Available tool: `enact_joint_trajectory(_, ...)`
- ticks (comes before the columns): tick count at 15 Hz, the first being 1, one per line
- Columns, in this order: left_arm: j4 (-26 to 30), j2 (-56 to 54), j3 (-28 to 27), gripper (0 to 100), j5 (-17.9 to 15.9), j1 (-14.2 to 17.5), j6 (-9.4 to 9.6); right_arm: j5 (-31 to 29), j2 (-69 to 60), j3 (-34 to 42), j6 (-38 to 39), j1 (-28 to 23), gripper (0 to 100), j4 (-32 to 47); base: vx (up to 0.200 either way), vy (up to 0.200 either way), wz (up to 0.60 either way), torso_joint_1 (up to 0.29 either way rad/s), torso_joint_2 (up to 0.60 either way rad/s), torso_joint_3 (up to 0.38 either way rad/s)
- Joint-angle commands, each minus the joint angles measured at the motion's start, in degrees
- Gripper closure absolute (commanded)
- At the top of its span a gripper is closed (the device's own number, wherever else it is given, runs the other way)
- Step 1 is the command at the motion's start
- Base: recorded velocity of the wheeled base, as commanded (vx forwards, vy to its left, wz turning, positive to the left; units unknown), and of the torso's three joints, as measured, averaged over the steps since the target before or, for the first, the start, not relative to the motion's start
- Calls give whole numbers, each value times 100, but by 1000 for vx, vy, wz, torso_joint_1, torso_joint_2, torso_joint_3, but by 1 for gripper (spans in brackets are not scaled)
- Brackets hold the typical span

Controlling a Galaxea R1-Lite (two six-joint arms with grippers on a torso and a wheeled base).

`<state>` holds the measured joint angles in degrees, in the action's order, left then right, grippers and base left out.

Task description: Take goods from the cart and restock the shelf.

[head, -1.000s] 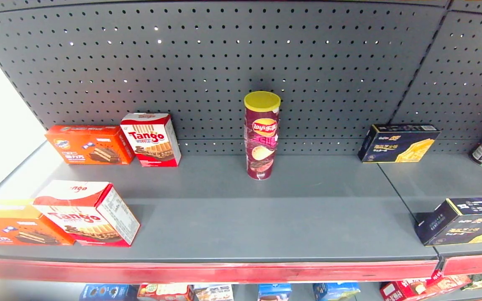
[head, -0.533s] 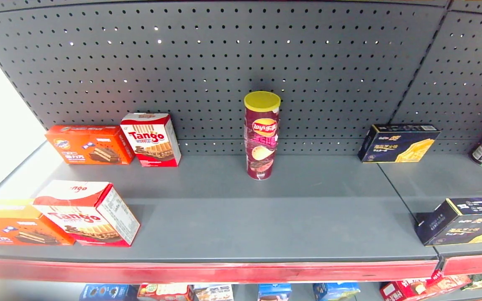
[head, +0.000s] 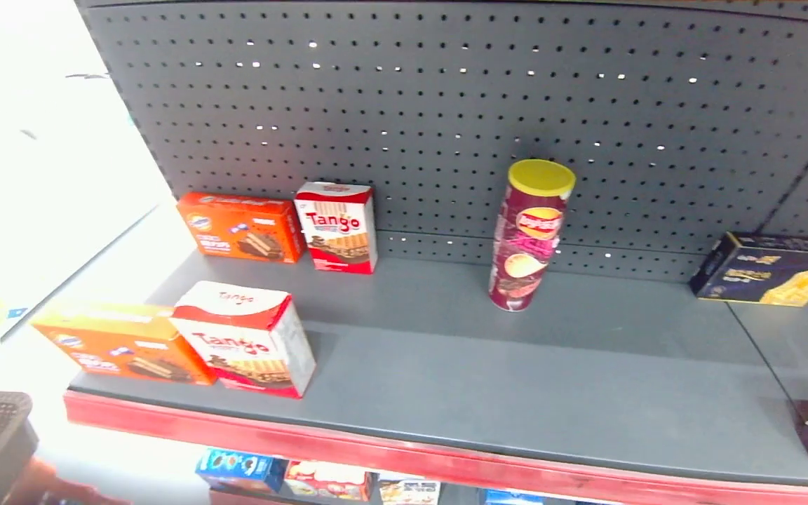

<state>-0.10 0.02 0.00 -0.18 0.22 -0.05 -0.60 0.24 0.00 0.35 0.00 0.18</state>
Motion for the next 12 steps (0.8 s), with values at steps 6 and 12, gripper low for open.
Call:
enact_joint_trajectory(6,1,-2,0,0,1,4,-4,-2,2,0,0,0,0,-1,0,0,600,3,1,3)
enact_joint_trajectory(12,1,-2,0,0,-26,4,22,-19,2,0,0,9,0,-1,0,0,100,0,0,0)
